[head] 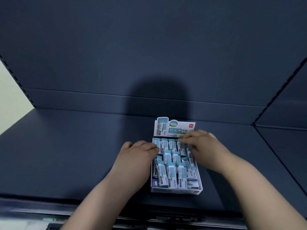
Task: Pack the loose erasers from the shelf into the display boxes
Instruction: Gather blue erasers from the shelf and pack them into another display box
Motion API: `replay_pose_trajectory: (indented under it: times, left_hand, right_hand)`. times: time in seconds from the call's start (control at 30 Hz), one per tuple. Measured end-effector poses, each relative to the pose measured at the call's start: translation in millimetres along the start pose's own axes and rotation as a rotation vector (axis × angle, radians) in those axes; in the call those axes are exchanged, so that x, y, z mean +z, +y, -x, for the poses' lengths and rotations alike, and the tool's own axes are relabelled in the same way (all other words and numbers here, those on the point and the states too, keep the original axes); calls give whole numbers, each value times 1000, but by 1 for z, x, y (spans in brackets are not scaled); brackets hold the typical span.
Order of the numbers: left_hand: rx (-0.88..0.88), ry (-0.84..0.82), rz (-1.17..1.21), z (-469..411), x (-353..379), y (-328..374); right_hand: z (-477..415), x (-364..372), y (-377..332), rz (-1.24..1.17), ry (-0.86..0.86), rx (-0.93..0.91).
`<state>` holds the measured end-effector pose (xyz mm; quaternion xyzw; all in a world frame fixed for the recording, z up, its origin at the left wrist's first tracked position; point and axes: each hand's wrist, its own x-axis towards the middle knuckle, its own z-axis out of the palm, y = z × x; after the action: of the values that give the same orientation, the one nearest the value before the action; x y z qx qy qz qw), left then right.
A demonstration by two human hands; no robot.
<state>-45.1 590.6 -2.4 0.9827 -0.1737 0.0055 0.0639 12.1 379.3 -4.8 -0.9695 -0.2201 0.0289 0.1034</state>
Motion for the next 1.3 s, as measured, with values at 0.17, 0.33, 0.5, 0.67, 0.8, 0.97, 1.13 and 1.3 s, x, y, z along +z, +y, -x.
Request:
replay_pose_trajectory:
  times: [0.17, 0.33, 0.5, 0.67, 0.8, 0.97, 1.13, 1.3]
  left_hand:
    - [7, 31, 42, 3, 0, -2]
    - [29, 55, 19, 0, 5, -1]
    - [86, 91, 31, 1, 6, -7]
    - [37, 77, 15, -1, 4, -3]
    - [51, 71, 17, 1, 3, -4]
    - [31, 82, 35, 1, 3, -3]
    - [18, 61, 39, -2, 1, 0]
    - [33, 69, 42, 0, 1, 0]
  right_hand:
    - [19, -22, 18, -119, -103, 64]
    - [23, -16, 18, -117, -244, 75]
    - [19, -5, 19, -166, -116, 69]
    - [7, -12, 16, -139, 42, 145]
    - [4, -14, 9, -14, 18, 137]
    - [3, -15, 8, 67, -20, 144]
    - [-1, -8, 7, -48, -57, 203]
    - [2, -2, 6, -79, -40, 217]
